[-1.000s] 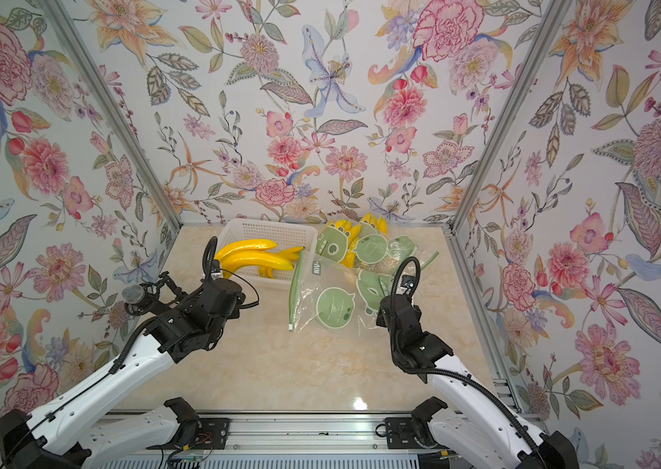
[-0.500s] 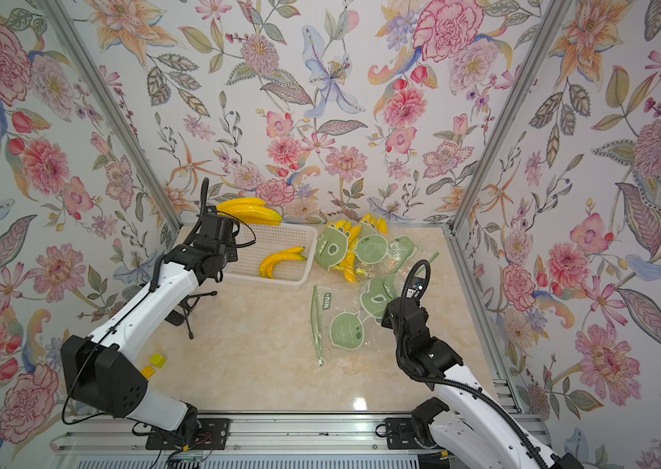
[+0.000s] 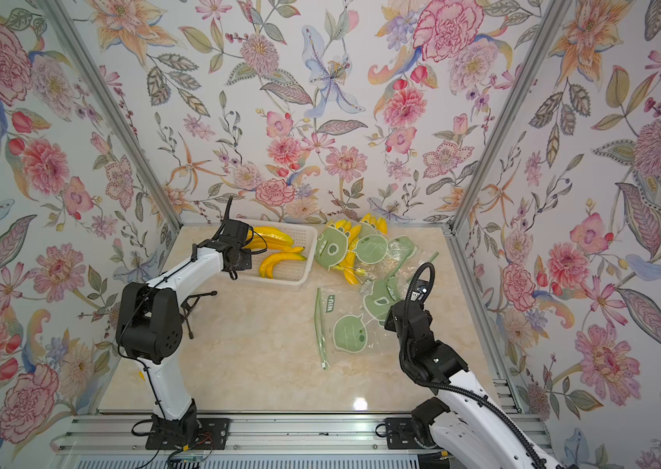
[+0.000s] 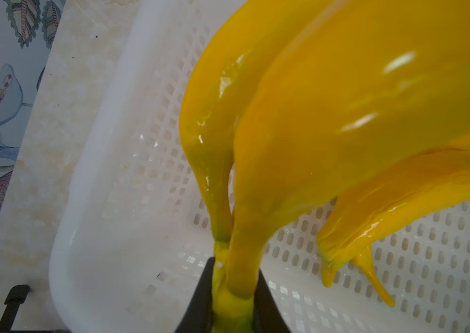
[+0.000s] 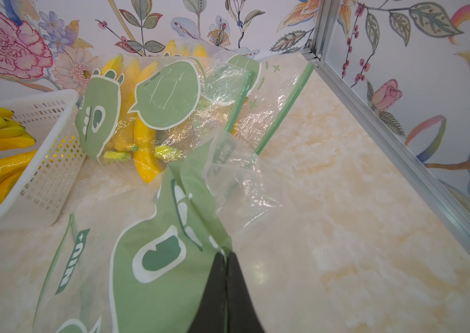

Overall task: Open the zip-top bag and take out the banana
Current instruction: Place the banana in the basket, then place the zipper food storage bag at the center of the board.

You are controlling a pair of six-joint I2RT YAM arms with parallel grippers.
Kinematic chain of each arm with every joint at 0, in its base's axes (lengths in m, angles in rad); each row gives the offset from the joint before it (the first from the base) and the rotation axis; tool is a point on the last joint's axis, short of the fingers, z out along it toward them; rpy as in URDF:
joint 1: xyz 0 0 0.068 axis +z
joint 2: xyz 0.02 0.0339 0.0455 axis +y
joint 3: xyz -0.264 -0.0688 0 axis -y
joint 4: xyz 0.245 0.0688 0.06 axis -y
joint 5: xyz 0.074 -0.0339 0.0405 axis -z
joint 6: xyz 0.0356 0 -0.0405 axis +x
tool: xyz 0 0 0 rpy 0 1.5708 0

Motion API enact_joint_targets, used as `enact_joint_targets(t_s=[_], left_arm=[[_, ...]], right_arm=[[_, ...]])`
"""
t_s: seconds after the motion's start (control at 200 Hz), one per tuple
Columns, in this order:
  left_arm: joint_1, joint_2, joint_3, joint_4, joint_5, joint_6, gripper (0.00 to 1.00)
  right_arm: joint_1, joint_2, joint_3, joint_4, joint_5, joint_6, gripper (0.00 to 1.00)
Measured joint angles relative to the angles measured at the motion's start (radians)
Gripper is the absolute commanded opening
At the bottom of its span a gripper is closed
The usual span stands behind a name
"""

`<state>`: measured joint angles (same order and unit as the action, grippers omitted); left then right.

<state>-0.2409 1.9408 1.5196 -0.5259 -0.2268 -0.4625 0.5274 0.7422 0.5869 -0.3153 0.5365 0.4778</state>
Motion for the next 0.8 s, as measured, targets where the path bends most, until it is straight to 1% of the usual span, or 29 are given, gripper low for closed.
enact_joint_targets(t_s=[0.195,0.285,0.415,0.555,0.691,0.801], left_arm=[[0.003,0.054,0.002,0.033,0.044,0.004,0.28],[0.003,0.055,0.002,0.049,0.065,0.003,0.31],[0.003,0.055,0.002,0.073,0.089,0.003,0.37],[0.003,0.032,-0.017,0.095,0.109,0.003,0.42],[-0.002,-0.064,-0.073,0.102,0.115,0.003,0.46],[-0.009,-0.167,-0.117,0.118,0.113,0.002,0.56]], right_arm=[[-0.007,-0.014,-0.020,-0.030,0.019,-0.001,0.00],[-0.021,-0.019,-0.034,-0.052,0.032,0.001,0.00],[-0.087,-0.025,-0.039,-0.073,0.036,0.001,0.00],[-0.237,-0.011,-0.039,-0.087,0.008,-0.007,0.00],[-0.429,0.014,-0.038,-0.095,-0.043,-0.029,0.00],[-0.594,0.032,-0.023,-0.106,-0.095,-0.044,0.00]])
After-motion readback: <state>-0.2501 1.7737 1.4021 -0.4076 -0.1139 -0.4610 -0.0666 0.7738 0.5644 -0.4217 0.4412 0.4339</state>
